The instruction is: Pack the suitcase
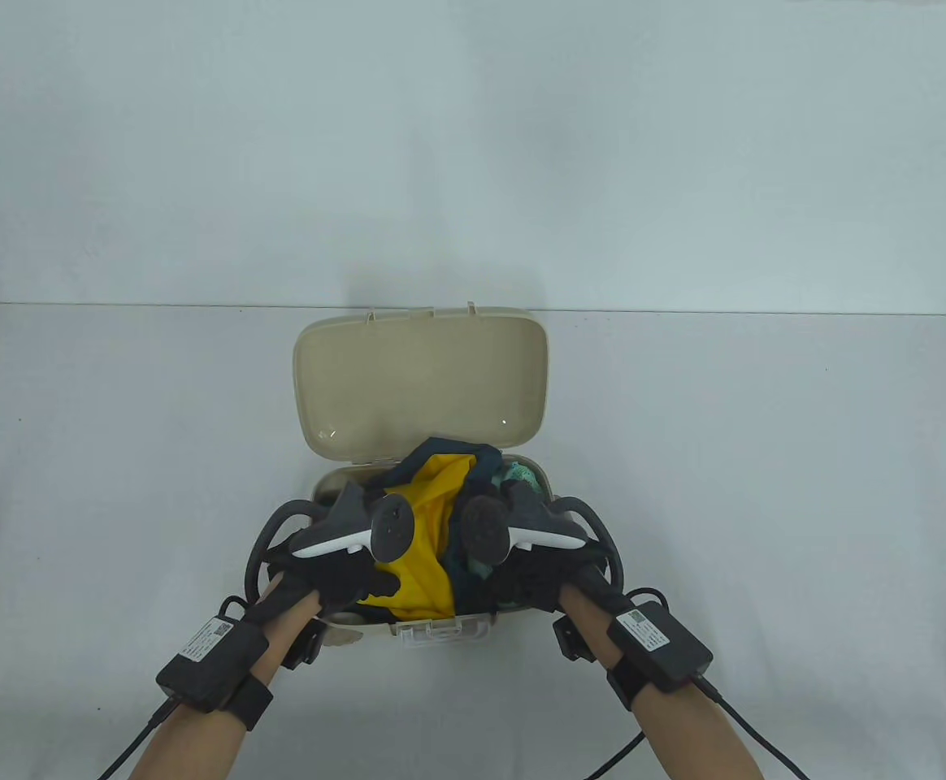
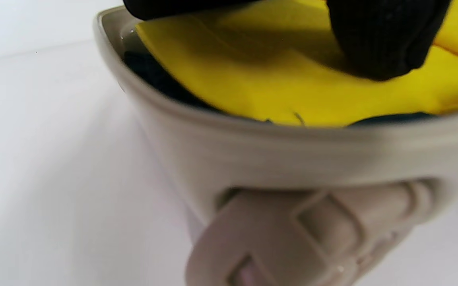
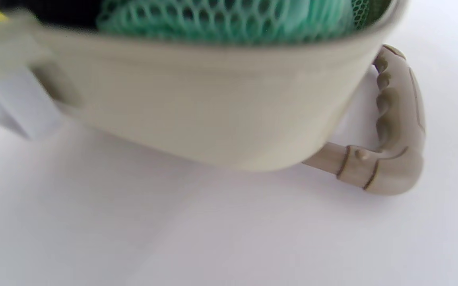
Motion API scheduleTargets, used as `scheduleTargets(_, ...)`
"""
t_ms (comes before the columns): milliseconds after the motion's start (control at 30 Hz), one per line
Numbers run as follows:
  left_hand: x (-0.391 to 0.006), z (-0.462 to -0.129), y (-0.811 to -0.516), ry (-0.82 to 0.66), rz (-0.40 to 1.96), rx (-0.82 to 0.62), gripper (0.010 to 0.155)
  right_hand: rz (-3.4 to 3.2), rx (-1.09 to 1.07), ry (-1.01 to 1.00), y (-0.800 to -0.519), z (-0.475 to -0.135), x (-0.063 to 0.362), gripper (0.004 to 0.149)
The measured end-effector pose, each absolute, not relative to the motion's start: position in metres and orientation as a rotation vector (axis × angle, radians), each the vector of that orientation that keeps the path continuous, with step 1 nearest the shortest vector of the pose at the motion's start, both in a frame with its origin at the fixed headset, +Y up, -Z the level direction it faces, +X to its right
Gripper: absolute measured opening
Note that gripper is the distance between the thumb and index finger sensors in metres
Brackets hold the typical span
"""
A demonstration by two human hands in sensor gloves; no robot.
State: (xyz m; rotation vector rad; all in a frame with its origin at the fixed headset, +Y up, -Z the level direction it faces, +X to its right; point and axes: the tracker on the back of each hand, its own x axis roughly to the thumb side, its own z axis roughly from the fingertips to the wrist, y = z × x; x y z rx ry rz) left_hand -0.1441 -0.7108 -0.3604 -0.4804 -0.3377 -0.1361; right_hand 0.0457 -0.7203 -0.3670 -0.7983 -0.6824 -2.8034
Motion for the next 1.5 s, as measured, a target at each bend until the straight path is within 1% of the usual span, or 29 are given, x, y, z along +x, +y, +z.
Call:
scheduleTargets(100, -0.143, -0.36, -0.712, -0.336, -0.152, -0.473, 0.095, -2.78, -0.771, -0.594, -0.731, -0.365, 0.042, 0.11)
scheduleTargets(200, -0.143, -0.359, -0.713, -0.325, -0.139, -0.454, 0.094, -2.876, -0.77, -0.656, -0.731, -0.368, 0.046, 0.109)
scheduleTargets(267, -0.145, -0.358, -0.71, -0.322, -0.124, -0.447, 0.094, -2.9, -0.786, -0.729, -0.724, -0.37, 0.049, 0.108)
scheduleTargets(333, -0.148, -0.357, -0.702, -0.324, -0.092, -0.443, 0.094, -2.941, -0.822, -0.795, -0.709, -0.373, 0.052, 0.106)
scheduleTargets(367, -0.149, -0.356, -0.698, -0.326, -0.07, -0.431, 0.094, -2.997, -0.833, -0.776, -0.701, -0.374, 0.055, 0.104)
scheduleTargets(433, -0.153, -0.354, -0.685, -0.331, 0.011, -0.389, 0.092, -3.132, -0.808, -0.674, -0.683, -0.38, 0.064, 0.1)
scheduleTargets(500, -0.154, -0.353, -0.681, -0.329, 0.037, -0.358, 0.091, -3.182, -0.759, -0.611, -0.679, -0.384, 0.069, 0.102)
scheduleTargets(567, -0.151, -0.354, -0.683, -0.333, 0.015, -0.367, 0.091, -3.169, -0.739, -0.634, -0.684, -0.387, 0.069, 0.106)
scheduleTargets(633, -0.147, -0.356, -0.692, -0.339, 0.01, -0.41, 0.093, -3.127, -0.751, -0.678, -0.696, -0.386, 0.064, 0.108)
scheduleTargets(700, -0.144, -0.359, -0.702, -0.33, -0.001, -0.463, 0.096, -3.086, -0.745, -0.661, -0.709, -0.385, 0.057, 0.109)
scheduleTargets(733, -0.144, -0.361, -0.707, -0.322, -0.031, -0.464, 0.097, -3.08, -0.746, -0.668, -0.715, -0.385, 0.055, 0.11)
scheduleTargets(800, -0.142, -0.364, -0.713, -0.321, -0.056, -0.477, 0.097, -3.122, -0.749, -0.755, -0.726, -0.387, 0.05, 0.112)
scheduleTargets(867, -0.14, -0.365, -0.715, -0.324, -0.067, -0.48, 0.097, -3.092, -0.728, -0.739, -0.731, -0.387, 0.048, 0.112)
scheduleTargets(967, -0.136, -0.363, -0.72, -0.326, -0.132, -0.457, 0.098, -3.019, -0.696, -0.653, -0.738, -0.382, 0.042, 0.112)
scheduleTargets(1100, -0.138, -0.364, -0.719, -0.32, -0.111, -0.457, 0.098, -3.053, -0.7, -0.675, -0.736, -0.384, 0.044, 0.111)
scheduleTargets(1167, -0.141, -0.366, -0.714, -0.322, -0.095, -0.466, 0.098, -3.087, -0.704, -0.679, -0.732, -0.384, 0.046, 0.111)
scheduleTargets(1233, -0.145, -0.366, -0.701, -0.324, -0.071, -0.458, 0.097, -3.126, -0.717, -0.696, -0.721, -0.384, 0.05, 0.11)
scheduleTargets(1300, -0.151, -0.363, -0.683, -0.332, -0.029, -0.417, 0.095, -3.181, -0.728, -0.672, -0.704, -0.384, 0.056, 0.107)
scheduleTargets(1400, -0.169, -0.356, -0.646, -0.321, 0.064, -0.289, 0.091, -3.34, -0.727, -0.55, -0.667, -0.384, 0.074, 0.1)
scheduleTargets(1500, -0.194, -0.358, -0.619, -0.265, 0.214, -0.169, 0.089, -3.505, -0.71, -0.488, -0.638, -0.391, 0.092, 0.098)
